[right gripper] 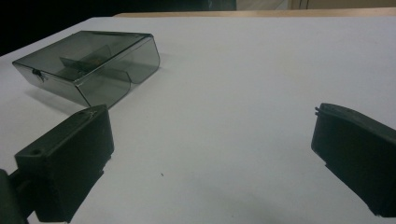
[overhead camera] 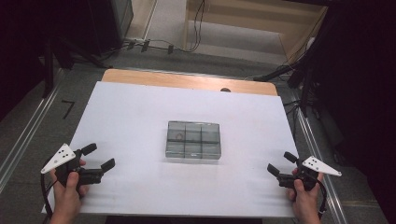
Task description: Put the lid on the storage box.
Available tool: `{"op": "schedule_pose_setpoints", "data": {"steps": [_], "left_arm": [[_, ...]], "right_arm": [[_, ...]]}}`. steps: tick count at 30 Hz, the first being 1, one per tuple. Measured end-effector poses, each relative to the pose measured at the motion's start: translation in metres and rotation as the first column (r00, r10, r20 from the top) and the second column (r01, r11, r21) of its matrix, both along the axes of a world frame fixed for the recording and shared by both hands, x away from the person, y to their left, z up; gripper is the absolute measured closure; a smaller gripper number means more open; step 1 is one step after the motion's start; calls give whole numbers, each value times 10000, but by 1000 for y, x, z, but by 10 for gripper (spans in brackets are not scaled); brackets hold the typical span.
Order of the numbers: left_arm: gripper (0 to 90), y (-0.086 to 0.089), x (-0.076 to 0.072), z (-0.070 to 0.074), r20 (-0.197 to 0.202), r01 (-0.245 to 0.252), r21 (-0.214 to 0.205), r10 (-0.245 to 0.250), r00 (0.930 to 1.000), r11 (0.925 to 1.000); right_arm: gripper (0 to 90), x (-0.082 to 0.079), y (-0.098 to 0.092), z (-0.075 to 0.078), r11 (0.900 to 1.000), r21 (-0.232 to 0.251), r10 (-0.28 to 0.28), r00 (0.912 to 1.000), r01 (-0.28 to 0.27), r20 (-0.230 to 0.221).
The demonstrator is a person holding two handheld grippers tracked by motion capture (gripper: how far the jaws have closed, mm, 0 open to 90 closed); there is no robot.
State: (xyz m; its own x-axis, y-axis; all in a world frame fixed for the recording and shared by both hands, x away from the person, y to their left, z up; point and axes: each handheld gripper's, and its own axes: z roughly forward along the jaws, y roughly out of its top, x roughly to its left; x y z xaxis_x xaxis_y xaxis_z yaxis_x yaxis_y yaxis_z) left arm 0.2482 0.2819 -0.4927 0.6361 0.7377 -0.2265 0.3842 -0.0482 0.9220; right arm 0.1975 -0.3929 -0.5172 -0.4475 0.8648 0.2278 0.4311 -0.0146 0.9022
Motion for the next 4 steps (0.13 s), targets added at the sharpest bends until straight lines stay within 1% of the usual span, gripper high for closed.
{"op": "schedule_pose_setpoints", "data": {"steps": [4], "left_arm": [[0, -1, 0, 0, -18, 67, 119, -67, 10000, 9999]], "right_arm": [[0, 0, 1, 0, 10000, -5, -11, 10000, 11, -6]]}}
